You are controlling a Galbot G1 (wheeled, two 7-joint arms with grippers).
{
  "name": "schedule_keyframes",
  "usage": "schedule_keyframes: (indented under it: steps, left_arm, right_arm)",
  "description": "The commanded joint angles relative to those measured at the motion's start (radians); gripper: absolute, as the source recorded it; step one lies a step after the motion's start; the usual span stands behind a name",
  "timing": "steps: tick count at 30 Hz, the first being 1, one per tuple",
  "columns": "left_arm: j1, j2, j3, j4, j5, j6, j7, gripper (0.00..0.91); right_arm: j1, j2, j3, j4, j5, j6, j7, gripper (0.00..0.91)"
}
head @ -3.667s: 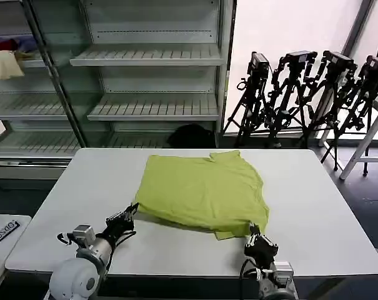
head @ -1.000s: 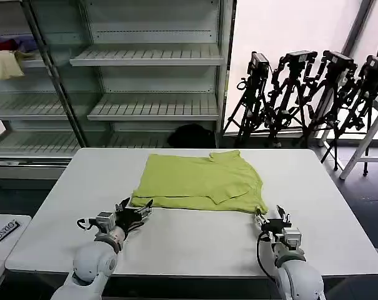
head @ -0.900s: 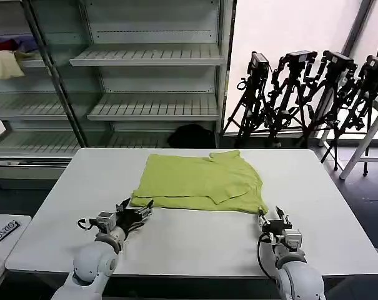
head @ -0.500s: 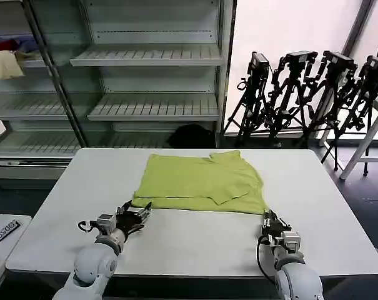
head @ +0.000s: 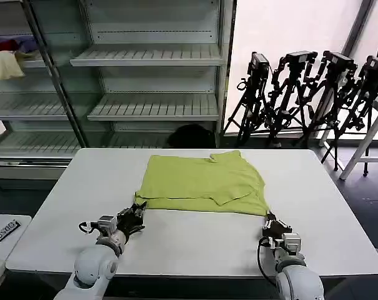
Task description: Fold and organize the clothes.
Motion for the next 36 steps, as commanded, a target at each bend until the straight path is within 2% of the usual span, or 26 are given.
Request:
schedule_keyframes:
  steps: [1,6,12,21,30,36]
  left_arm:
    - [0.011,0.003,-0.001,-0.014,0.002,-0.002,-0.001,0.000]
    - [0.055,0.030,-0.016,-0.091,0.000,0.006,0.008,0.000]
    - [0.221,0.088,-0.079,-0.236,-0.023,0.024,0.027,0.000]
    - [0.438,0.123,-0.204,-0.383,-0.095,0.017,0.033,0.000]
    - [0.565,0.104,-0.283,-0.428,-0.083,-0.003,0.016,0.000]
    - [0.611,0.110,-0.303,-0.443,-0.079,-0.003,0.006,0.000]
  right_arm:
    - [-0.008,-0.001,0.002,0.006,0.003,0.000,-0.002,0.000]
    - [-0.075,-0.005,0.003,0.087,0.037,-0.018,0.007,0.000]
    - [-0.198,-0.001,-0.003,0.198,0.057,-0.040,0.012,0.000]
    - [-0.354,-0.020,-0.004,0.331,0.064,-0.059,0.011,0.000]
    - [-0.441,-0.014,-0.033,0.409,0.071,-0.073,0.029,0.000]
    - [-0.460,-0.007,-0.100,0.445,0.044,-0.088,0.042,0.000]
